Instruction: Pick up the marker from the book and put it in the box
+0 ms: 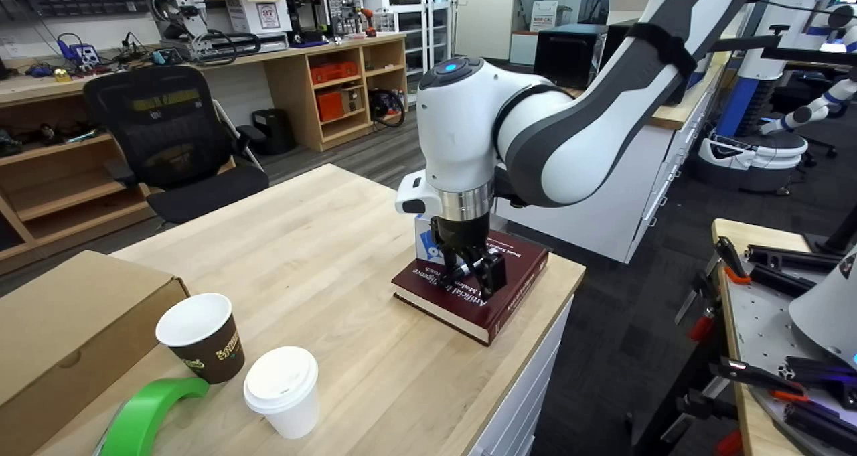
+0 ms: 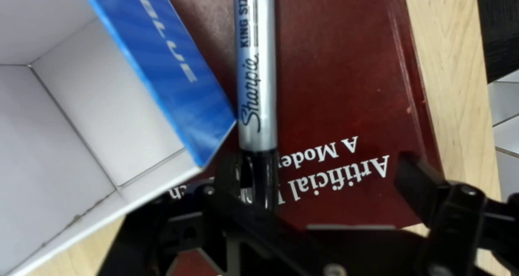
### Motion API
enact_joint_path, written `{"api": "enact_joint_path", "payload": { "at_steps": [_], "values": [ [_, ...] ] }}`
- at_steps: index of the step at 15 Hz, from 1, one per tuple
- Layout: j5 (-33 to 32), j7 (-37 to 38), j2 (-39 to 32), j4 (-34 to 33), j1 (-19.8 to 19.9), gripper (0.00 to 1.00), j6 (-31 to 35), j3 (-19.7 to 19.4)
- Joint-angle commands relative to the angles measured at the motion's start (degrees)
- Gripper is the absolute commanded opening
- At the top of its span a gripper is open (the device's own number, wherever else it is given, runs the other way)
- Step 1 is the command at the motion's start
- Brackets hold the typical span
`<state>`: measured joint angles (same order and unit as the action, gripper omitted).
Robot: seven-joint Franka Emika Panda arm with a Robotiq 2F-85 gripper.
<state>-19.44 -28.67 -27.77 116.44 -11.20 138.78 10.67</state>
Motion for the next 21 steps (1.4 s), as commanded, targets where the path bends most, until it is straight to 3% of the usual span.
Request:
{"api": "enact_joint_path", "payload": {
  "at_steps": [1,2,3,7,9,10,20,21],
  "values": [
    [0.12,1.03,-0.77,-1.79,0.21,0.74,-2.19,0.01],
    [0.15,1.05,-0.82,-1.89,0.21,0.67,-2.36,0.02],
    [0.21,0.92,-0.92,-1.94,0.25,0.92,-2.49,0.08],
    [0.25,1.04,-1.46,-2.23,0.21,1.00,-2.99,0.04],
    [0.21,1.04,-1.75,-2.35,0.21,0.75,-3.07,0.03],
    [0.17,0.94,-1.96,-2.44,0.23,0.73,-2.99,0.04],
    [1.44,0.39,-0.65,-2.10,0.99,0.06,-1.88,0.69],
    [1.67,0.48,-0.58,-1.95,1.09,0.06,-1.79,0.66]
  ]
}}
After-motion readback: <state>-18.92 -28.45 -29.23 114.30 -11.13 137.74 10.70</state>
